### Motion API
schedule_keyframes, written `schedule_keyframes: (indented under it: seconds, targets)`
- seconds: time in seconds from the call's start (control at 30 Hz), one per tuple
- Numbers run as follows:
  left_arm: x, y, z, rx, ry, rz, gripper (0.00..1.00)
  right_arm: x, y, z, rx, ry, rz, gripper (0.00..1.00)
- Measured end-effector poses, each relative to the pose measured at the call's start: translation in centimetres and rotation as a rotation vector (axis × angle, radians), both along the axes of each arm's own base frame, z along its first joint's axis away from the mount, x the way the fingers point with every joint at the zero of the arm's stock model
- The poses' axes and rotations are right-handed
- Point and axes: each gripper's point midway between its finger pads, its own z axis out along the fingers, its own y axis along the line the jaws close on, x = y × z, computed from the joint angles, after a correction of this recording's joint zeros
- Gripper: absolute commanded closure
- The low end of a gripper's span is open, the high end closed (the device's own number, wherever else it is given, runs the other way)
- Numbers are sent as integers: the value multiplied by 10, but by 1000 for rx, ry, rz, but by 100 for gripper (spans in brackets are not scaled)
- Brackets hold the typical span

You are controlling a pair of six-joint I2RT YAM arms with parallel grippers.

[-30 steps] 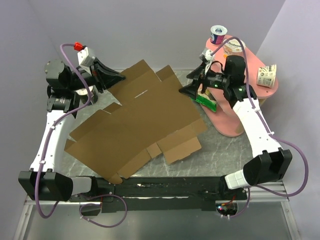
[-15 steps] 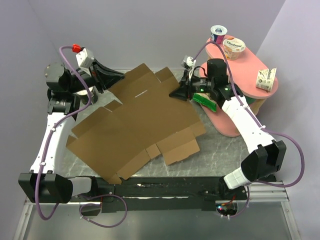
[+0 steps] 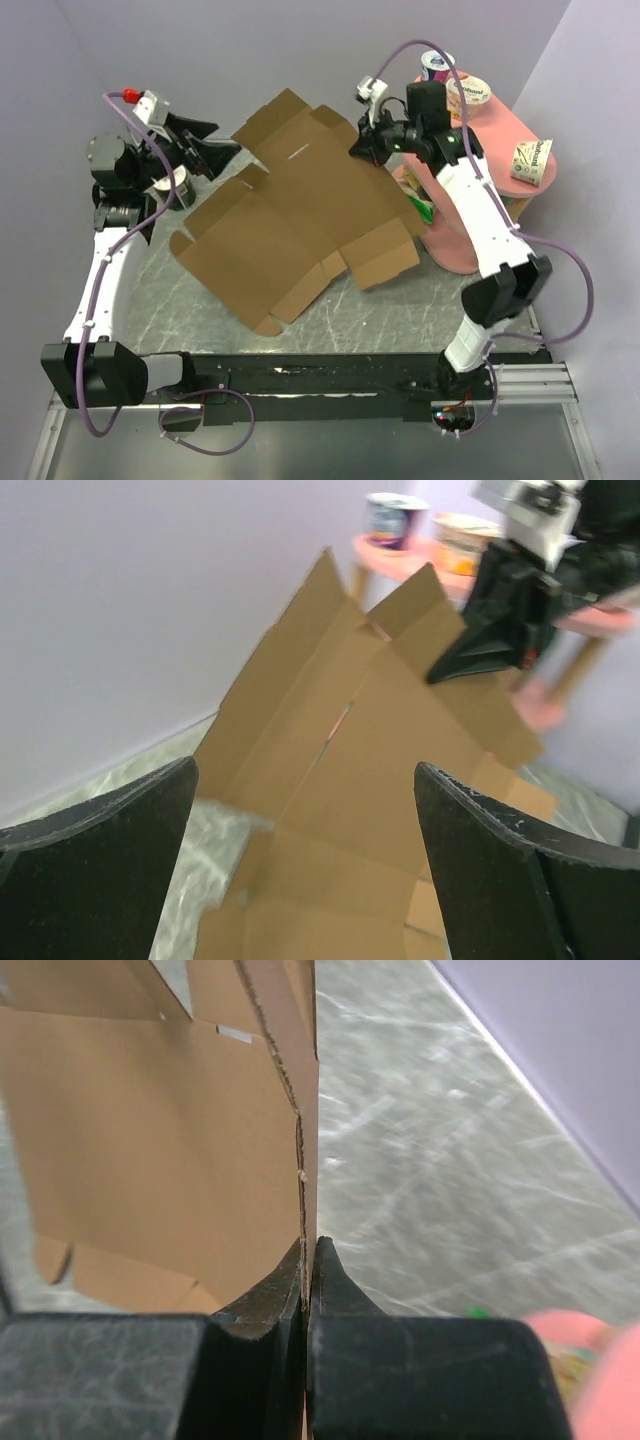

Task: Fold the paper box

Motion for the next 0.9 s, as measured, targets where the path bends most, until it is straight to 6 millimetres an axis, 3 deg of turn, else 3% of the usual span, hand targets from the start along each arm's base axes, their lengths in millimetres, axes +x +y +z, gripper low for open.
schedule_keyframes:
  seconds: [0.07,0.17,0.33,0.47,0.67,0.9]
  targets:
    - [8,12,-10,-20,35,69,4,15,0,-6,-55,-3,-24,100]
    - [18,25,-43,-45,130,162,4,32,5,-31,-134,22,-45,100]
    - [29,50,-139,-77,389,362,4,46,14,-87,-258,102,-64,100]
    - [24,61,-201,-78,561,477,4,54,15,-108,-346,109,-88,100]
    - [3,51,-270,-61,738,544,0,54,37,-115,-444,46,-72,100]
    - [-28,19,-322,-28,859,502,24,45,66,-127,-552,-59,-96,98]
